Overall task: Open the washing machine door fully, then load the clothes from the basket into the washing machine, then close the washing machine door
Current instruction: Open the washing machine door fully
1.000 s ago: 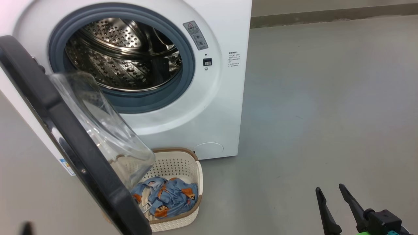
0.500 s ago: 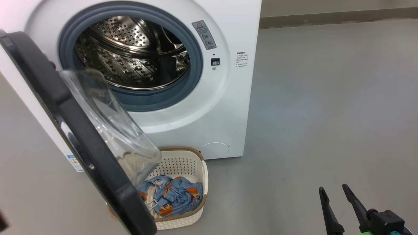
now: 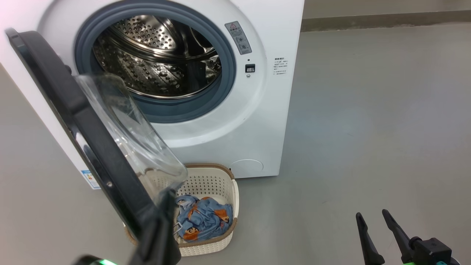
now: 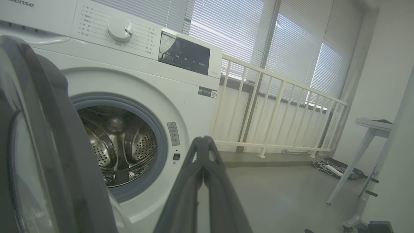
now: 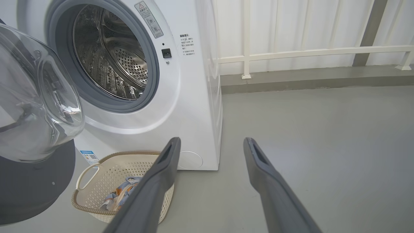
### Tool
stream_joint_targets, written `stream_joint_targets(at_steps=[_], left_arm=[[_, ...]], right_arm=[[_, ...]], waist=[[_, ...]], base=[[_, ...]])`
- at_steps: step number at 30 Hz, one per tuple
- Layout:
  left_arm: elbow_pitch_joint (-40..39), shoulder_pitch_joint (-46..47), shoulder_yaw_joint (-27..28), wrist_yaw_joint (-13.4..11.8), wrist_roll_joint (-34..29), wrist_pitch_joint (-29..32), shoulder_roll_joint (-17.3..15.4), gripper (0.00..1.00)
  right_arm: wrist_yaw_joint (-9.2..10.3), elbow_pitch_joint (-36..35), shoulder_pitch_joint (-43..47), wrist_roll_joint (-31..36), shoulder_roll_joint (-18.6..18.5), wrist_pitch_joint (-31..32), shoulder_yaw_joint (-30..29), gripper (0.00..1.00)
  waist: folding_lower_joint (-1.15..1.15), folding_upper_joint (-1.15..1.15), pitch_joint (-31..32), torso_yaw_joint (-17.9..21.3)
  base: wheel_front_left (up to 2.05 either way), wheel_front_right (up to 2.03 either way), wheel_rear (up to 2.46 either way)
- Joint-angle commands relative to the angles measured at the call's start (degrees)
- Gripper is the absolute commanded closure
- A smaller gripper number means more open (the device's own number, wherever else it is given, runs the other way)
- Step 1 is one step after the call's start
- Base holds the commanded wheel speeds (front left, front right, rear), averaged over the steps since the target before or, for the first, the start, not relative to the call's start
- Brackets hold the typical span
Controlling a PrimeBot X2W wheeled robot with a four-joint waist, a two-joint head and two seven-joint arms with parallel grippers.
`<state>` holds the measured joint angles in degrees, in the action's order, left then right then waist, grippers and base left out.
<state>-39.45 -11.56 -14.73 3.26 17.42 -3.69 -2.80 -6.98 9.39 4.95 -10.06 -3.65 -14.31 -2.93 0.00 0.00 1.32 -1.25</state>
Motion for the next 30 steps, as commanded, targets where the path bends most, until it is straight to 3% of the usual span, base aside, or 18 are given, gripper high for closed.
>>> stream_joint_targets(at_steps=[1,7,14,22,30], left_arm=[[1.44,0.00,-0.31,-0.87,1.53,1.06,-0.13,1.00],[11.43,-1.24,-3.98,-4.36,5.38,2.73,-0.10,1.00],[14.07,0.61,-4.71,-6.39,4.94,2.42,-0.09,1.00],[16.88,1.79,-4.64,-10.36,5.63,1.15,-0.09,1.00],[18.03,2.35,-4.51,-11.81,5.17,0.72,-0.09,1.00]], right_arm=[[-0.51,-1.02,-0.82,0.50,-0.27,-0.69,1.52,0.00],[-0.51,-0.67,-0.87,0.35,-0.08,-0.69,1.85,0.00],[-0.51,-0.56,-1.04,0.48,0.10,-0.69,1.94,0.00],[-0.51,-0.64,-1.05,0.39,0.35,-0.69,1.86,0.00],[-0.51,-0.66,-1.12,0.41,0.49,-0.69,1.53,0.00]], waist=[[0.00,0.00,-0.13,-0.02],[0.00,0.00,-0.55,0.00],[0.00,0.00,-1.10,0.05],[0.00,0.00,-1.68,-0.04],[0.00,0.00,-2.40,-1.09]], base=[[0.00,0.00,0.00],[0.00,0.00,0.00],[0.00,0.00,0.00],[0.00,0.00,0.00],[0.00,0.00,0.00]])
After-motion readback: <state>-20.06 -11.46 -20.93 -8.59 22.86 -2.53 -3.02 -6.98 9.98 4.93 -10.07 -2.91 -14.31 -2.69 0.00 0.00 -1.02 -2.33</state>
